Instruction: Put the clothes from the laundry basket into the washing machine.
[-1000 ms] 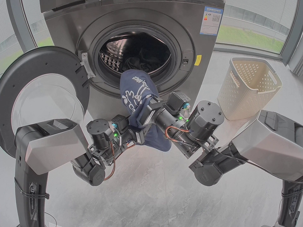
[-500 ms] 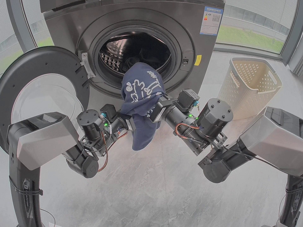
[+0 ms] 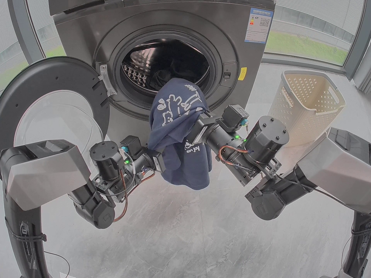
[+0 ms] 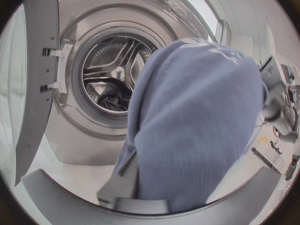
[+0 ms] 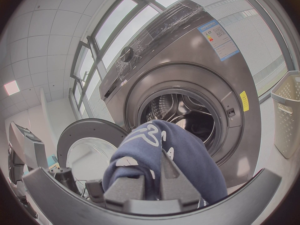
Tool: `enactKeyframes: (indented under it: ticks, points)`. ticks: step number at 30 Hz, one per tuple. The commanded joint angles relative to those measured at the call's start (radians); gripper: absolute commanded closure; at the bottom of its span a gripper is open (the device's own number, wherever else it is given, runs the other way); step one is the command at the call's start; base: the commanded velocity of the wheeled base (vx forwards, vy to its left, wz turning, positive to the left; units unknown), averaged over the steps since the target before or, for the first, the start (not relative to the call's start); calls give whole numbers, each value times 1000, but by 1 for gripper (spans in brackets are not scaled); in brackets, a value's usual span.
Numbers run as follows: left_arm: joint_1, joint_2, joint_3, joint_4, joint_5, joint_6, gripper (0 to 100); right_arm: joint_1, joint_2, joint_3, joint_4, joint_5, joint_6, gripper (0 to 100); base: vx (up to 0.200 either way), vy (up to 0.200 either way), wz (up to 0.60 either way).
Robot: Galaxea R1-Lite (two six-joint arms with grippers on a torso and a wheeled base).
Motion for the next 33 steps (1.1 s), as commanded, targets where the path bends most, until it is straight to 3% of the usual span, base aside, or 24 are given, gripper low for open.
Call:
enactKeyframes:
  ticks: [1,3,5,7,15,19,23,33]
  points:
    - [-20,23,63,1,-5,8,0,1,2,-39,3,1,-4,100,0,0,0]
    - [-21,26,106,1,-26,31,0,1,6,-52,8,1,-5,100,0,0,0]
    - [-24,24,152,1,-88,66,0,3,12,-61,17,1,-5,100,0,0,0]
    - [-38,23,163,1,-118,81,0,6,20,-66,20,1,-5,100,0,0,0]
    - [-70,23,56,1,-120,78,0,7,35,-66,20,-1,-5,100,0,0,0]
    - [-86,26,-49,2,-91,72,0,17,37,-62,20,-1,-5,100,0,0,0]
    - [-82,21,-67,2,-66,70,0,17,40,-62,20,-1,-5,100,0,0,0]
    - [-81,113,-153,7,-65,77,0,58,45,-62,20,-2,-2,100,0,0,0]
